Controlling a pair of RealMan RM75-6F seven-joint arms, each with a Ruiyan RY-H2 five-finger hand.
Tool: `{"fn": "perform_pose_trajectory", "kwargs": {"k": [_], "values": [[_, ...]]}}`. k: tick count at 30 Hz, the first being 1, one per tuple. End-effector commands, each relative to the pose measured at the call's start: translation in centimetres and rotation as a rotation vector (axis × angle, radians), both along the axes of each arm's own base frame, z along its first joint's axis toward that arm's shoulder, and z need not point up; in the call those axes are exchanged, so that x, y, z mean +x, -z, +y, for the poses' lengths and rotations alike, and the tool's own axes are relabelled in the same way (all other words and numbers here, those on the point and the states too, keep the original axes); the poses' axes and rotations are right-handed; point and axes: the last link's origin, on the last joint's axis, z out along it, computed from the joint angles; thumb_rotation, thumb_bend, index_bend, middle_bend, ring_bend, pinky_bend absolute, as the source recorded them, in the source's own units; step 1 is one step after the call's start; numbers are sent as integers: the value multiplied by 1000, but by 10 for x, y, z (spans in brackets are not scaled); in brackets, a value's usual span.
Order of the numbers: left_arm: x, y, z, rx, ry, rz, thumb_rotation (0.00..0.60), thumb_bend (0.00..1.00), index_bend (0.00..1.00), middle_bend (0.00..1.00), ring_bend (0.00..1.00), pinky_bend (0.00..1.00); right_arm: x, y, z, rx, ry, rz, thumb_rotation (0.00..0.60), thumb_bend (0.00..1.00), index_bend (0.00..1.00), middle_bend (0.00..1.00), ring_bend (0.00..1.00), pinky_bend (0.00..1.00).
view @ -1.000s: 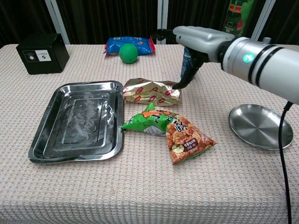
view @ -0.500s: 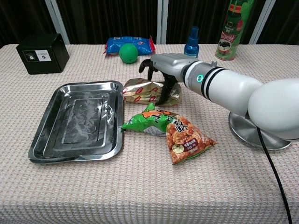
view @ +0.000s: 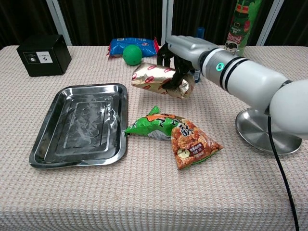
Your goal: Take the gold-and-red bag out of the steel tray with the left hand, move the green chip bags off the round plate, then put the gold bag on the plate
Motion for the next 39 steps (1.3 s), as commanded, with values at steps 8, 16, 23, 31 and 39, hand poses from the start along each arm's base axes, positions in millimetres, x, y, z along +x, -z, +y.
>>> {"fn": "perform_pose_trajectory", "kwargs": {"k": [8,16,23,31,39], "values": [[12,5,5,-13,39,5,600,25,80,97,0,72,-74,-110,65,-129,-60,-18,600,311,676,628,566,772],[22,11,11,-29,65,5,600,25,80,97,0,71,-159,-117,104,-120,45,41,600,270,666,627,565,770],[24,12,14,-39,69,14,600,25,80,97,0,71,-173,-100,107,-80,50,25,600,169,574,599,529,706],[24,15,13,-58,71,19,600,25,84,97,0,71,-170,-92,103,41,80,45,600,0,0,61,0,37],[35,14,15,-83,122,11,600,24,84,97,0,71,-168,-132,111,-53,86,-60,600,0,0,30,0,0]]}}
